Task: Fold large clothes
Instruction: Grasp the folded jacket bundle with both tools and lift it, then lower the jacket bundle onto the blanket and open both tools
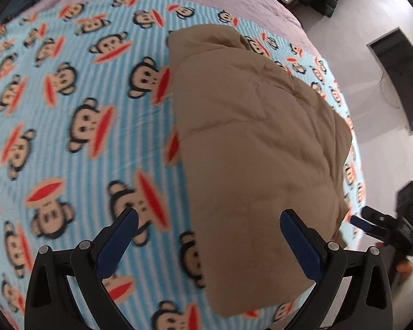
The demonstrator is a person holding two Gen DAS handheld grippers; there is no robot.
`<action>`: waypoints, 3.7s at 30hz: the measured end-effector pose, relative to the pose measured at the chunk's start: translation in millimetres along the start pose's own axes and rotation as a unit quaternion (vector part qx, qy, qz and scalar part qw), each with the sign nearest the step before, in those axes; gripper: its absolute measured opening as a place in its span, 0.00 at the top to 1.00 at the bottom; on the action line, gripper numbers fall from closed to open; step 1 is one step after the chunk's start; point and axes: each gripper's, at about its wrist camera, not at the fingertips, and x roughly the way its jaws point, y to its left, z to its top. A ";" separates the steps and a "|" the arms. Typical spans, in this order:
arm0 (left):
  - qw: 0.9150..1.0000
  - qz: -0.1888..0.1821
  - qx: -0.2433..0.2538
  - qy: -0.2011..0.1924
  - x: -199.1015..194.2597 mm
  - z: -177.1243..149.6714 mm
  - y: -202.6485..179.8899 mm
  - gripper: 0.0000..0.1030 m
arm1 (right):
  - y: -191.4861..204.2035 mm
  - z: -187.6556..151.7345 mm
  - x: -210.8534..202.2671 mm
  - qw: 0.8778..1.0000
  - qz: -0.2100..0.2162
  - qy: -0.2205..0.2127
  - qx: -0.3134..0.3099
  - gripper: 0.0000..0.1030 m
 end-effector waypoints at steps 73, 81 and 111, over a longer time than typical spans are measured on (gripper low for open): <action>0.990 0.029 -0.070 -0.123 -127.9 62.3 251.4 0.12 | 289.3 -15.7 169.0 0.992 0.110 0.018 -0.055 0.44; 0.988 0.075 -0.021 -0.133 -108.8 110.4 245.0 0.12 | 332.7 -8.3 200.4 0.986 0.150 0.041 -0.054 0.44; 0.973 0.193 0.076 -0.105 -24.6 122.6 194.3 0.10 | 311.3 -76.7 182.1 0.997 0.051 -0.005 -0.062 0.98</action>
